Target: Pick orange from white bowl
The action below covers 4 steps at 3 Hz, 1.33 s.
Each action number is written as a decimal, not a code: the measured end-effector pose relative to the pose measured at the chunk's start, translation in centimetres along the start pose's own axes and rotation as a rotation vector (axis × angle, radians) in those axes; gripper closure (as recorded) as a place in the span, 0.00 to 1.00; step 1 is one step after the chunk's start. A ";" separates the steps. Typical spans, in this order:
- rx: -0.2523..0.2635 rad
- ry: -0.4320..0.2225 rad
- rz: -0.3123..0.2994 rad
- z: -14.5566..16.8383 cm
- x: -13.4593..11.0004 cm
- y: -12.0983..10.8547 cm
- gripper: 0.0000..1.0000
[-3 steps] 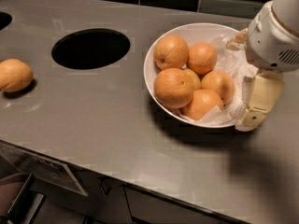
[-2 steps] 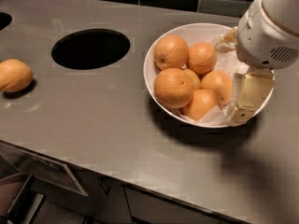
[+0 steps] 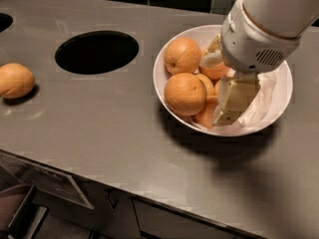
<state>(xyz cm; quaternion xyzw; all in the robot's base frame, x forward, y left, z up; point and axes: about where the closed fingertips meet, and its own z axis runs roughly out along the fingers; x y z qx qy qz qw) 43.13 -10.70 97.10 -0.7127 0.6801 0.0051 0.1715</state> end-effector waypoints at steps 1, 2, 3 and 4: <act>-0.015 -0.013 -0.042 0.8 -1.7 -0.2 0.23; -0.026 -0.022 -0.079 1.3 -3.1 -0.4 0.21; -0.033 -0.025 -0.100 1.9 -3.9 -0.7 0.23; -0.031 -0.025 -0.108 2.0 -4.0 -1.3 0.24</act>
Offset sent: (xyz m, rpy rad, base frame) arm 0.0077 0.0479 -0.0114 -0.0022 0.0289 0.1318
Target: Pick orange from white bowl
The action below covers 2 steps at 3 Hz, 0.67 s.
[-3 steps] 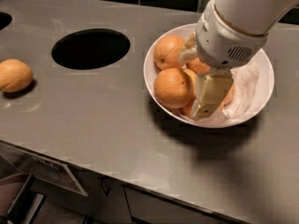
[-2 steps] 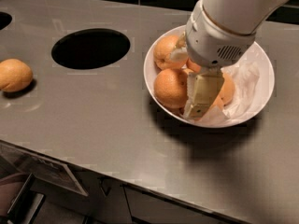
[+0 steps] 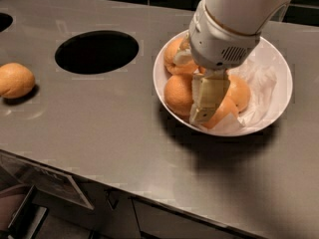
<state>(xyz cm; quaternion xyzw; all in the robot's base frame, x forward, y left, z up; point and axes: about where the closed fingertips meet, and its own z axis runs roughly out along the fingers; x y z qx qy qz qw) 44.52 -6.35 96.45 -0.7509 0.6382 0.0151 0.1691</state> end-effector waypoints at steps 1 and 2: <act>-0.004 0.002 -0.009 0.1 0.0 -0.6 0.34; -0.008 0.002 -0.014 0.3 0.0 -1.0 0.34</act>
Offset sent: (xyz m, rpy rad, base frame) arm 0.0154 -0.0006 -0.0048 -0.0155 0.0251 0.0196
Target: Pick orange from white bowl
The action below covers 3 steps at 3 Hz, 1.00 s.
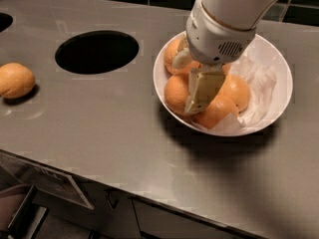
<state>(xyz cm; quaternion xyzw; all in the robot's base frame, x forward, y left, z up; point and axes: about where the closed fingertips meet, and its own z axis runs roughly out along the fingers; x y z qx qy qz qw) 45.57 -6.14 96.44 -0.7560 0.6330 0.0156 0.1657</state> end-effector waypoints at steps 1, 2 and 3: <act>-0.007 -0.002 -0.006 0.3 0.0 -0.5 0.32; -0.011 -0.003 -0.012 0.5 -0.1 -0.8 0.31; -0.018 -0.004 -0.016 0.9 -0.2 -1.0 0.31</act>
Offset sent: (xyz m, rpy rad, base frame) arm 0.0137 0.0043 -0.0092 -0.0106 0.0326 0.0261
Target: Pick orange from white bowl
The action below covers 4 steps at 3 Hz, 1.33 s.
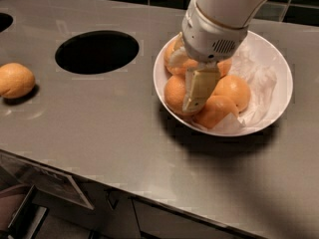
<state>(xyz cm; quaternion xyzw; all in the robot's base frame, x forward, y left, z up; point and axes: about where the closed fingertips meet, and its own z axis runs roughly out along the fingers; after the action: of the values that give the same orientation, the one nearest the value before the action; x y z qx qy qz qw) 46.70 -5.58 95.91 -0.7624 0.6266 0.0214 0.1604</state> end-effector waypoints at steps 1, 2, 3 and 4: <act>-0.008 0.000 -0.001 0.4 0.1 -0.2 0.31; -0.014 -0.001 0.000 0.7 0.1 -0.3 0.31; -0.025 -0.005 0.001 1.2 0.3 -0.4 0.32; -0.034 -0.011 0.004 1.6 0.5 -0.5 0.32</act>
Offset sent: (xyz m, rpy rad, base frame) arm 0.0069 -0.0013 -0.0167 -0.0104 0.0488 0.0066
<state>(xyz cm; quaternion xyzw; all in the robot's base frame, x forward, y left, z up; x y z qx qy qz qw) 47.55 -5.49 94.37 -0.7635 0.6269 0.0365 0.1505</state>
